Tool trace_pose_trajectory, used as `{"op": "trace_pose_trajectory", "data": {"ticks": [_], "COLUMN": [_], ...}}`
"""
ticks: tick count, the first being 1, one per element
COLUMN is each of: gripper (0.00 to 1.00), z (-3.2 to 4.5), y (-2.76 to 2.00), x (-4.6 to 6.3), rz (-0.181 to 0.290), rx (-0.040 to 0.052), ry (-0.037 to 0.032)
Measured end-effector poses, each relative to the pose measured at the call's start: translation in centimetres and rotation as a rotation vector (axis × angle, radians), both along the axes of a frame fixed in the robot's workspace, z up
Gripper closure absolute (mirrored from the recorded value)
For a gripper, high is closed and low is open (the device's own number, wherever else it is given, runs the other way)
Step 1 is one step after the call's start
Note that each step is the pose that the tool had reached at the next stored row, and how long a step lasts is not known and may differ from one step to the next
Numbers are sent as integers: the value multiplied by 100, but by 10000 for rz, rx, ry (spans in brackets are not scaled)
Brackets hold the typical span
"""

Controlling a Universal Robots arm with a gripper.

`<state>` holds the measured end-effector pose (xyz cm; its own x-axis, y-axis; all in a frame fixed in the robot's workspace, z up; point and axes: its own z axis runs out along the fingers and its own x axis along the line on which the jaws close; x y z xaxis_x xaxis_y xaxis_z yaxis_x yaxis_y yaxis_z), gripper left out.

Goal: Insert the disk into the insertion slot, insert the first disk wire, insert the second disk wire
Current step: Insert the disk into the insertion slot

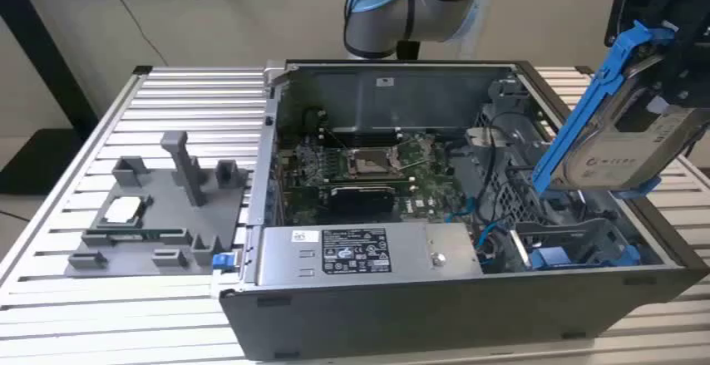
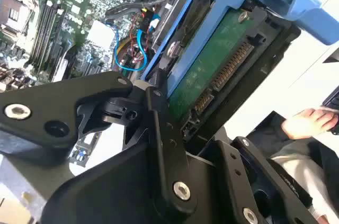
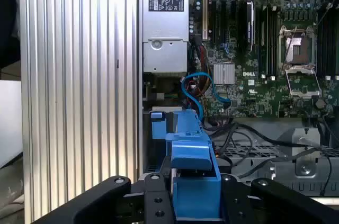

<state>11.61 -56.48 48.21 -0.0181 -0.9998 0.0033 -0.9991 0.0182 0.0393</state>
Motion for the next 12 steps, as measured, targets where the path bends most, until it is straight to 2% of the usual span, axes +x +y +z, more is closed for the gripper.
{"op": "trace_pose_trajectory", "data": {"ticks": [6,12], "gripper": [67,67], "z": [-3,-43], "y": [0,0], "x": [0,0], "rz": [0,1], "rx": [-1,-1], "ry": [0,-1]}}
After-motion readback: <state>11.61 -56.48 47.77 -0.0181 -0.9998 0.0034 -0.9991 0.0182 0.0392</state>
